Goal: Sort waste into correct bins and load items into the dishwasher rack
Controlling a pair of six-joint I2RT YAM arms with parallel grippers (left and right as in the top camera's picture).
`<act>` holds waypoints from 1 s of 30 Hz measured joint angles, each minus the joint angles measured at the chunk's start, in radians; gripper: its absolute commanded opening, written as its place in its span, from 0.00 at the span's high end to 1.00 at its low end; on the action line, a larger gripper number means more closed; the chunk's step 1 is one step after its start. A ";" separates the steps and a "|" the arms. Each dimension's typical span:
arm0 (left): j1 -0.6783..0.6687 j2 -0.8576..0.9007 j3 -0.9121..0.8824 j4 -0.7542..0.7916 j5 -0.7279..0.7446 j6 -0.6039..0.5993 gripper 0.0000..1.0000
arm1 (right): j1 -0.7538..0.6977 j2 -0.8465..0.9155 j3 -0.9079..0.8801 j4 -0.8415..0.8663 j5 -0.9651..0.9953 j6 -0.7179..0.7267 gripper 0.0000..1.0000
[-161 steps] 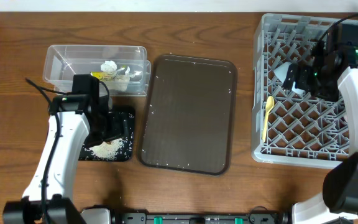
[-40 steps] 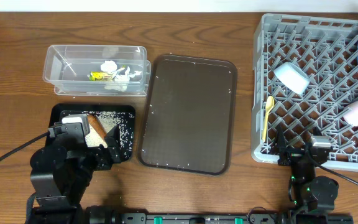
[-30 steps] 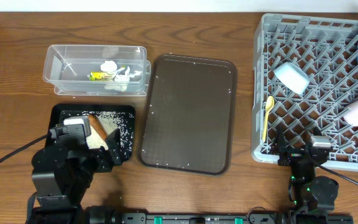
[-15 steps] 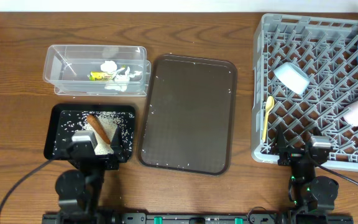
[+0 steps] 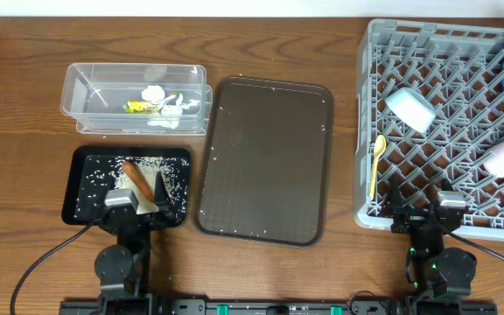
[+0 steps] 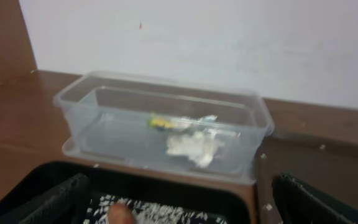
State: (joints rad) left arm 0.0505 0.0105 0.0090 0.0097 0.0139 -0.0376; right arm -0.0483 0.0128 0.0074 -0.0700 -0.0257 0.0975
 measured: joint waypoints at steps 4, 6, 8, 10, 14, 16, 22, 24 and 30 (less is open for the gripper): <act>0.000 0.000 0.005 -0.029 0.003 0.012 0.05 | 0.000 0.000 0.000 0.000 0.000 0.000 0.01; 0.000 0.000 0.007 -0.032 0.005 0.012 0.05 | 0.000 0.000 0.000 0.000 0.000 0.000 0.01; 0.000 0.000 0.007 -0.032 0.005 0.012 0.05 | 0.000 0.000 0.000 0.000 0.000 0.000 0.01; 0.000 0.000 0.007 -0.032 0.005 0.012 0.05 | 0.000 0.000 0.000 0.000 0.000 0.000 0.01; 0.000 0.000 0.008 -0.034 0.005 0.012 0.05 | 0.000 0.000 0.000 0.000 0.000 0.000 0.01; 0.000 0.000 0.008 -0.035 0.005 0.012 0.05 | 0.000 0.000 0.000 0.000 0.000 0.000 0.01; 0.000 0.000 0.008 -0.035 0.005 0.012 0.05 | 0.000 0.000 0.000 0.000 0.000 0.000 0.01; 0.000 0.000 0.008 -0.035 0.005 0.012 0.05 | 0.000 0.000 0.000 0.000 0.000 0.000 0.01; 0.000 0.000 0.008 -0.035 0.005 0.012 0.05 | 0.000 0.000 0.000 0.000 0.000 0.000 0.01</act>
State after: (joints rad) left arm 0.0505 0.0101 0.0174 -0.0254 0.0193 -0.0254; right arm -0.0483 0.0128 0.0074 -0.0700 -0.0257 0.0978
